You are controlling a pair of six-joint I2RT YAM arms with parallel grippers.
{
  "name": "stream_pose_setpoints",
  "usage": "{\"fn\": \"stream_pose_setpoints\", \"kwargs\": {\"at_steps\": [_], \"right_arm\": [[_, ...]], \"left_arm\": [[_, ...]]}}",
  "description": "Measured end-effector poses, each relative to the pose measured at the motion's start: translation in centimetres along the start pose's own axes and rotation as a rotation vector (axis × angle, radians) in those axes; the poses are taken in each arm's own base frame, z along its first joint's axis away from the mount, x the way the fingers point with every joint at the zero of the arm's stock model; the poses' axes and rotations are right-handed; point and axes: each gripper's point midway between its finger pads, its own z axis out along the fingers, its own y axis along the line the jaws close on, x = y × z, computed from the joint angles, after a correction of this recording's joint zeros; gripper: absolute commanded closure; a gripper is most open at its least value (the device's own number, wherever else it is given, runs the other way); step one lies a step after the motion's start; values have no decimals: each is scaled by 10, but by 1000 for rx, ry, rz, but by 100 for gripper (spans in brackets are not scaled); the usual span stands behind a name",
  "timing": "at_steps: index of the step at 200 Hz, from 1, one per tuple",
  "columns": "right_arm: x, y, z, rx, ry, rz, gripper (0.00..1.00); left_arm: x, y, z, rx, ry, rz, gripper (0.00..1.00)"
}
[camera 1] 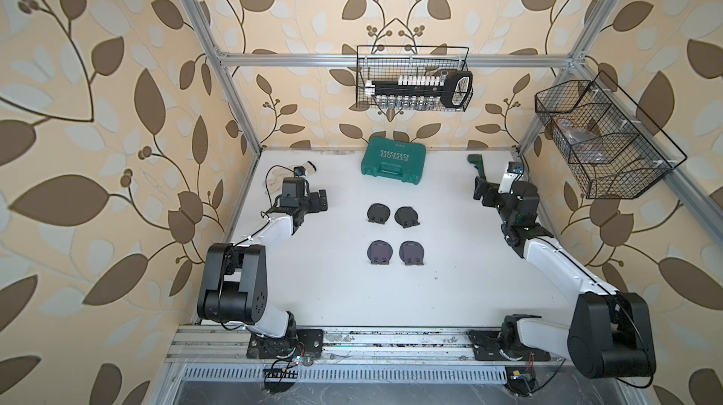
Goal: Open the phone stand
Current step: Pick up the phone stand at the center of the board.
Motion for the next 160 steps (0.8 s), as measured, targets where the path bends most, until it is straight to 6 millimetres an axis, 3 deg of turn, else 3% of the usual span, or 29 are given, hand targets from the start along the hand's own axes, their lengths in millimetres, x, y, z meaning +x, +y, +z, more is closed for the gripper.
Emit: {"fn": "stream_pose_setpoints", "kwargs": {"at_steps": [24, 44, 71, 108, 141, 160], "right_arm": [[-8, 3, -3, -25, 45, 100, 2], [9, 9, -4, -61, 148, 169, 2], [28, 29, -2, -153, 288, 246, 2], [36, 64, -18, -318, 398, 347, 3], [44, 109, -44, -482, 506, 352, 5], [41, 124, -57, -540, 544, 347, 6]], "left_arm": [[-34, -37, -15, 75, -11, -18, 1], [-36, -66, -25, 158, 29, -30, 3], [-24, -99, -30, 295, 139, -84, 14], [-2, -139, -16, 434, 274, -118, 32], [32, -175, -1, 538, 390, -137, 35], [49, -190, 9, 570, 433, -132, 36]]}}
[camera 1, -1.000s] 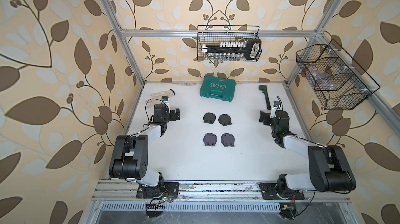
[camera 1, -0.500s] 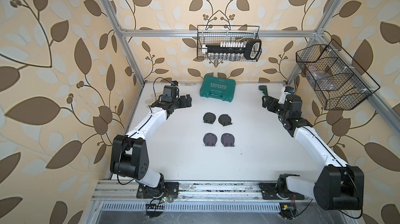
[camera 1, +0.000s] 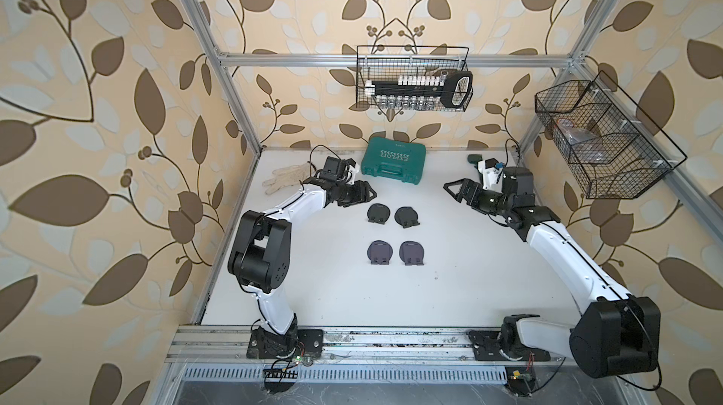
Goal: Open the phone stand
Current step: Pick up the phone stand at the center of the board.
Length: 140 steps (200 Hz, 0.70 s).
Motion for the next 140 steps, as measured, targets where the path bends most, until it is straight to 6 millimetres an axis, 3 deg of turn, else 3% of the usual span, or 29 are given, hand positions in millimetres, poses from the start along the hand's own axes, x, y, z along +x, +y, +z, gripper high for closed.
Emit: {"fn": "stream_pose_setpoints", "kwargs": {"at_steps": [36, 60, 140], "right_arm": [[9, 27, -10, -54, 30, -29, 9], [23, 37, -5, -72, 73, -42, 11], [63, 35, 26, -49, 220, -36, 13]], "left_arm": [[15, 6, 24, 31, 32, -7, 43], [20, 13, 31, 32, 32, -18, 43], [20, 33, 55, 42, 24, -45, 43]]}}
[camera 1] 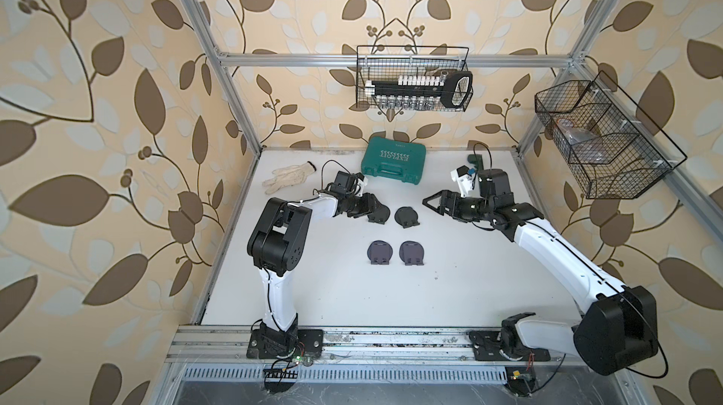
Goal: Open the phone stand
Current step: Pick up the phone stand at the center of the board.
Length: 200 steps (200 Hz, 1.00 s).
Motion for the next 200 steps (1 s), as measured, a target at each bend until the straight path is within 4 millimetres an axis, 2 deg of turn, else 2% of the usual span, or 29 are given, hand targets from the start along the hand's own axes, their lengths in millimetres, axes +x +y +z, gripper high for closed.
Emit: {"fn": "stream_pose_setpoints", "kwargs": {"at_steps": [21, 64, 100, 145, 200], "right_arm": [[4, -2, 6, 8, 18, 3, 13], [7, -6, 16, 24, 41, 1, 13], [7, -10, 21, 33, 51, 8, 13], [9, -9, 24, 31, 59, 5, 13], [10, -11, 28, 33, 66, 7, 13]], "left_arm": [[-6, 3, -1, 11, -15, -3, 43], [-5, 15, 5, 2, -1, -25, 43], [-2, 13, 10, 26, 20, -28, 52], [-2, 8, 9, 57, 27, -17, 56], [-10, 3, 17, 86, 49, 6, 67]]}}
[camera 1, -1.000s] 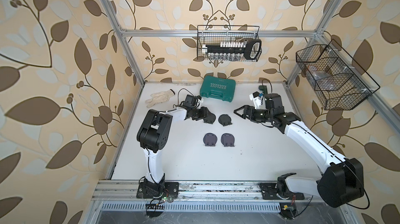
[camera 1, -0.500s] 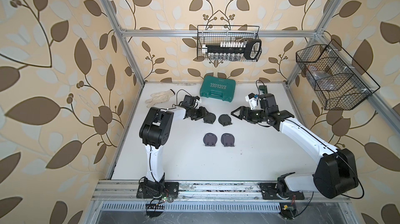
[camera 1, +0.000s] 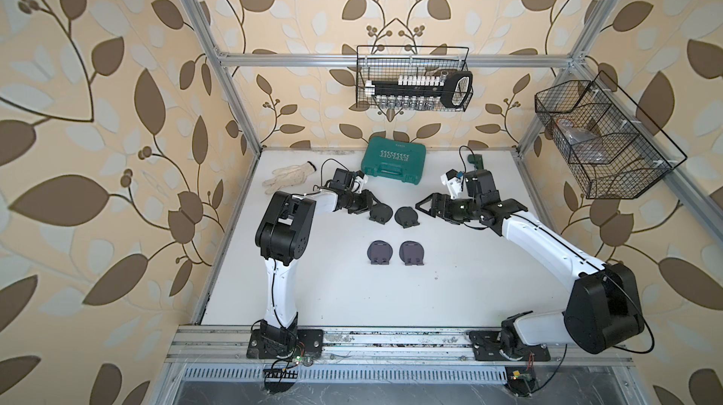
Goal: Open the phone stand
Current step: Pick up the phone stand at the center of the board.
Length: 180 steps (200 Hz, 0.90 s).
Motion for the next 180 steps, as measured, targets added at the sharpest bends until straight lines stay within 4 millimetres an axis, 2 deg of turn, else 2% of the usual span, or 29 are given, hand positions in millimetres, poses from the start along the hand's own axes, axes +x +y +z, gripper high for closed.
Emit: {"fn": "stream_pose_setpoints", "kwargs": {"at_steps": [43, 81, 103, 115, 137, 180], "right_arm": [[-1, -1, 3, -1, 1, -2, 13], [1, -5, 9, 5, 14, 6, 14], [2, -7, 13, 6, 22, 9, 15], [3, -9, 15, 8, 28, 12, 15], [5, -12, 18, 14, 38, 19, 15], [5, -12, 19, 15, 39, 19, 15]], "left_arm": [[9, 5, 11, 24, 55, -11, 70], [6, 3, 15, 49, 64, -6, 69], [6, 3, 18, 60, 74, -6, 78], [6, 3, 20, 66, 81, -9, 88], [2, -11, 20, 138, 95, 8, 100], [3, -16, 21, 159, 109, 6, 100]]}}
